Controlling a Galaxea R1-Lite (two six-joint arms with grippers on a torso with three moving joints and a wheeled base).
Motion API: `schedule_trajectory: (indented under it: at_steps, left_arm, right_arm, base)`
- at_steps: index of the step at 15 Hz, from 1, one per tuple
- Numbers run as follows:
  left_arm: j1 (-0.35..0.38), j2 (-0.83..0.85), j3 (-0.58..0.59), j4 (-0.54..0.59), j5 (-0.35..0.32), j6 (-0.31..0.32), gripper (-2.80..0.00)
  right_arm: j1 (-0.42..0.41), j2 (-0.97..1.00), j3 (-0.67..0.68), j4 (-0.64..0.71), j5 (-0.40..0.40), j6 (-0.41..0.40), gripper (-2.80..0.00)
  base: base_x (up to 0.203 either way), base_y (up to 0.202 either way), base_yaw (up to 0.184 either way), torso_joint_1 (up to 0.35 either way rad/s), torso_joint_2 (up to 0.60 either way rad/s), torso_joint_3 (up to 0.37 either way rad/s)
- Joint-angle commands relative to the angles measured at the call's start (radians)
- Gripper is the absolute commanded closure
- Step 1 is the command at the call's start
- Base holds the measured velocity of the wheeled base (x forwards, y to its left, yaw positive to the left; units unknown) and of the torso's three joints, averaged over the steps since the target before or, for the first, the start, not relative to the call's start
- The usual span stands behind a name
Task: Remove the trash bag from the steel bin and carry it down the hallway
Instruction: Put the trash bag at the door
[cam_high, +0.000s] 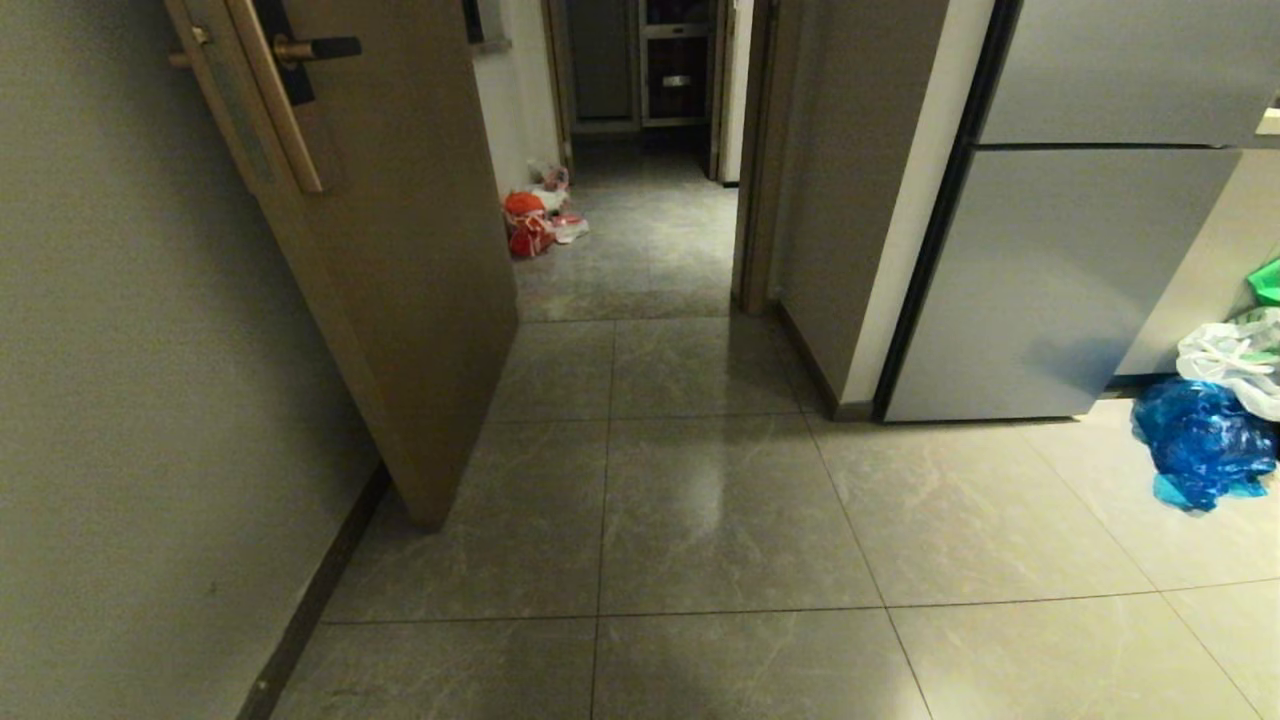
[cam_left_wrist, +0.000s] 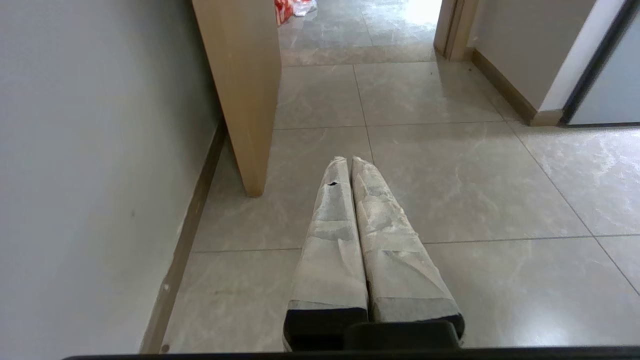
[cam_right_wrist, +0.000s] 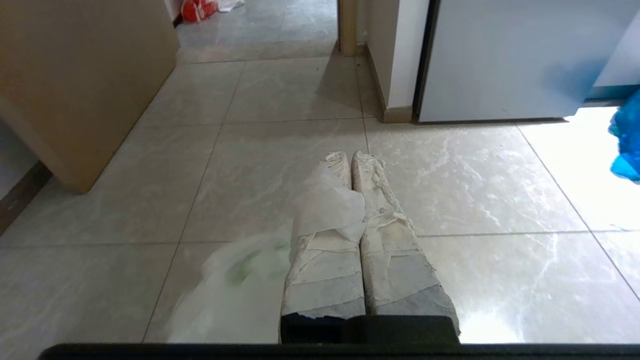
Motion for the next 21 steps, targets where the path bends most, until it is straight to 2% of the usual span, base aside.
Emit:
schedule_trajectory:
  at_steps: [1, 21]
  left_arm:
    - [0.0, 0.0, 0.002, 0.0, 0.0, -0.001, 0.0]
    - [0.0, 0.0, 0.002, -0.003, 0.002, -0.005, 0.0]
  right_arm:
    - [0.0, -0.002, 0.003, 0.0, 0.0, 0.0, 0.0]
    - [0.0, -0.002, 0.003, 0.0, 0.0, 0.0, 0.0]
  base:
    - [0.192, 0.0, 0.002, 0.007, 0.0, 0.002]
    - [0.194, 0.0, 0.001, 0.002, 0.0, 0.002]
